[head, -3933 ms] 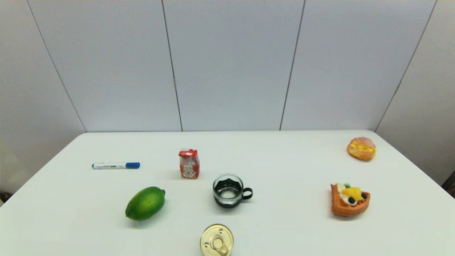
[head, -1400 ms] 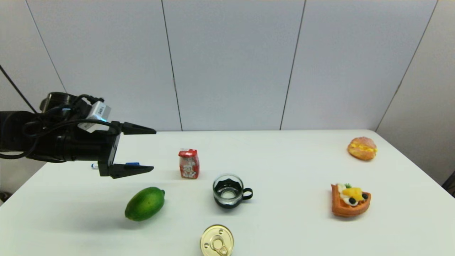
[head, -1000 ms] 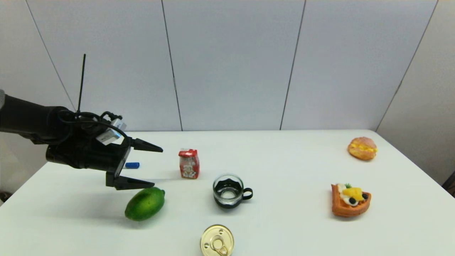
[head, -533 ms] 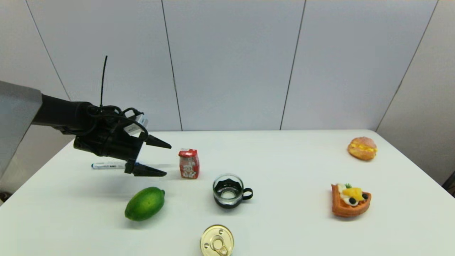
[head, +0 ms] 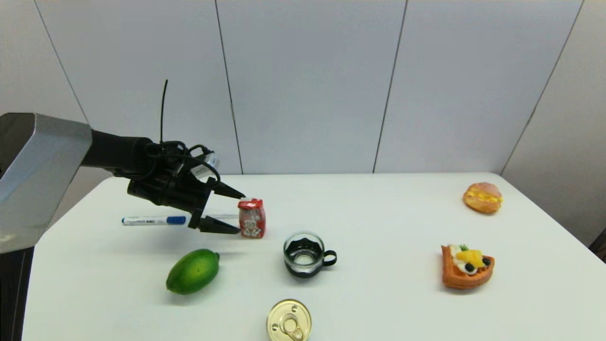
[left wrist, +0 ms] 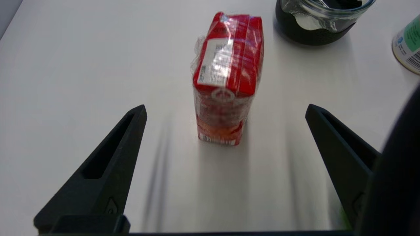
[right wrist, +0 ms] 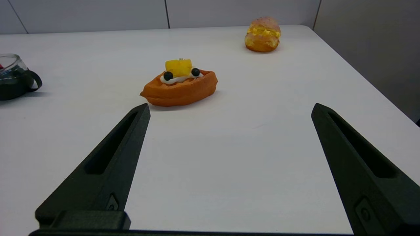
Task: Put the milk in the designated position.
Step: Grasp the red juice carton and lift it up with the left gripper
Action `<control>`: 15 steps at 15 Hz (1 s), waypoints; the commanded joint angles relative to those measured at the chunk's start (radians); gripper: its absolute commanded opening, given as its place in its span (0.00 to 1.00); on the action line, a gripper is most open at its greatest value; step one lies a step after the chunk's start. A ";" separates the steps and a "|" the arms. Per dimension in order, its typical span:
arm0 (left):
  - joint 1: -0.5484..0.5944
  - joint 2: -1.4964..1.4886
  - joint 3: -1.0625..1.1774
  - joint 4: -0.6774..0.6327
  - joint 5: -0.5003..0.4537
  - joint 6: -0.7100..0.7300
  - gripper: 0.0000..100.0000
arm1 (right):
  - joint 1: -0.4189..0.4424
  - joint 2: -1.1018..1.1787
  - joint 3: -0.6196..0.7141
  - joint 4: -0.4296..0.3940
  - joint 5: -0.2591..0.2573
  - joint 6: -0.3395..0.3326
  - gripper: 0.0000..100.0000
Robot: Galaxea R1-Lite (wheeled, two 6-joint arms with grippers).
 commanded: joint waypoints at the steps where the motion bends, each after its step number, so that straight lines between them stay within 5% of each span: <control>1: -0.014 0.011 -0.025 0.002 -0.005 -0.013 1.00 | 0.000 0.001 0.000 0.000 0.000 0.000 1.00; 15: -0.051 0.031 -0.073 0.007 -0.003 -0.042 1.00 | 0.000 0.001 0.000 0.000 0.000 0.000 1.00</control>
